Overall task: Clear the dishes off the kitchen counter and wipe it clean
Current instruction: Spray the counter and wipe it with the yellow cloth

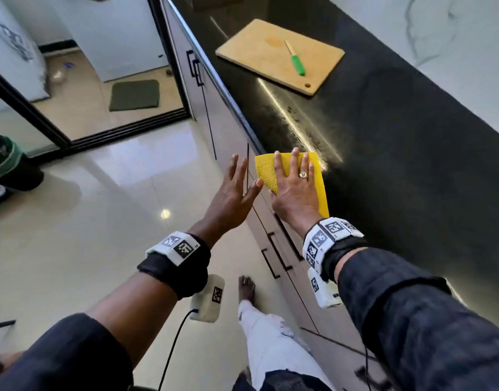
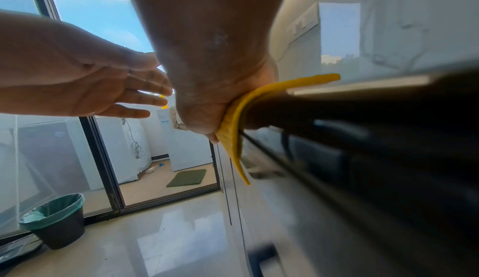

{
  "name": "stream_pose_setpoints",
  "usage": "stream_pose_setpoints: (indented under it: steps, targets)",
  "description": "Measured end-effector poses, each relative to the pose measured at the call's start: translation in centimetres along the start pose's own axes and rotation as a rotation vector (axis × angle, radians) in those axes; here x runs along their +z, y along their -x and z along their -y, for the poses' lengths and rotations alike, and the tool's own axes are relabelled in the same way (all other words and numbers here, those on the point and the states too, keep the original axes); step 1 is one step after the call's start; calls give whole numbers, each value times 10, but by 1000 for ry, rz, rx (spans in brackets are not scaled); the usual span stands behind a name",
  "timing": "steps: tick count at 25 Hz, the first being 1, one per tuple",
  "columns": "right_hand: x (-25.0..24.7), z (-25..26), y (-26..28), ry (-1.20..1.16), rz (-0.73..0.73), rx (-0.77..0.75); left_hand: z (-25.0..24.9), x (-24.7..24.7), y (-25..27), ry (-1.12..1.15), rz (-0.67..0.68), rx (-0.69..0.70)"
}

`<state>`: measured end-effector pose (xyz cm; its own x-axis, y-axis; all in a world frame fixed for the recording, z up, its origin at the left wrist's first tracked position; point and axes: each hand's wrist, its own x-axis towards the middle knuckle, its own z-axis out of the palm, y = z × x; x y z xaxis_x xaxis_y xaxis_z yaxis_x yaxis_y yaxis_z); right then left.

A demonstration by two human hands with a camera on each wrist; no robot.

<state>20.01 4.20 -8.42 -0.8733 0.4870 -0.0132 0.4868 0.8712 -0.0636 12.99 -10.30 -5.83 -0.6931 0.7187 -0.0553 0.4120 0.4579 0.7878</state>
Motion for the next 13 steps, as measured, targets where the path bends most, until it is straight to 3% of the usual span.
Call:
stream_pose_setpoints:
  steps: [5, 13]
  targets:
    - [5, 54, -168, 22, 8, -111, 51, -70, -121, 3, -35, -78]
    - [-10, 119, -358, 127, 125, -246, 112, -174, -291, -33, -54, -150]
